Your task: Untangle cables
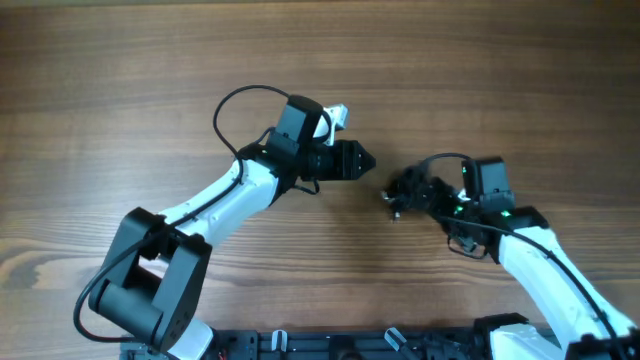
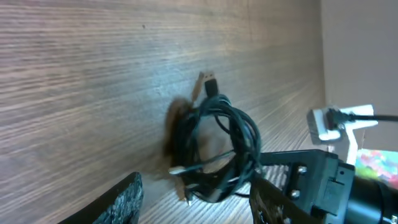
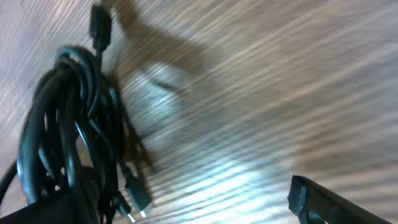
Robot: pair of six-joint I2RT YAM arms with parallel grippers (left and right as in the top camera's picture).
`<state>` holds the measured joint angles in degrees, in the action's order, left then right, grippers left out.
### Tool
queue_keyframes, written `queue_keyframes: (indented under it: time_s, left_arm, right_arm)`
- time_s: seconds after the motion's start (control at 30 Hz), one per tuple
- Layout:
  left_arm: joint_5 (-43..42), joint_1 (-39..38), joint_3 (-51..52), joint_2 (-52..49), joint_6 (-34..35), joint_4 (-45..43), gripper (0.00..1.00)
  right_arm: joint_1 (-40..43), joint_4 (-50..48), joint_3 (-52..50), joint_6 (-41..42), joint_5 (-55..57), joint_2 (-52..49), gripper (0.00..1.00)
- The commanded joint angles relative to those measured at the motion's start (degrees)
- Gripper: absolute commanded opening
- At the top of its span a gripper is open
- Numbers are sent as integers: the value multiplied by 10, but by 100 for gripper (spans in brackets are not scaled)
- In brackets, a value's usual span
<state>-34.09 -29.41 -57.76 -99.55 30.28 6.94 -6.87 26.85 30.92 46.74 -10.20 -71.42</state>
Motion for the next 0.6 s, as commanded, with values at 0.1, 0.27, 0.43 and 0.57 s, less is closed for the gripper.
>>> queue_keyframes:
  time_s: [0.1,0.27,0.43,0.57]
  left_arm:
    - [36,12,-4,-2,0,-3,57]
    - [68,12,-4,-2,-20,-3,58]
    - [83,14,-4,-2,-44,-3,61]
    - [82,14,-4,-2,-44,-2,64]
  right_arm:
    - [24,75,28,61,126,134,100]
    - [23,-72,28,-220,-70,125,75]
    - [23,-101,28,-263,-35,-9,56]
    - [24,-54,28,-287,-13,-64,48]
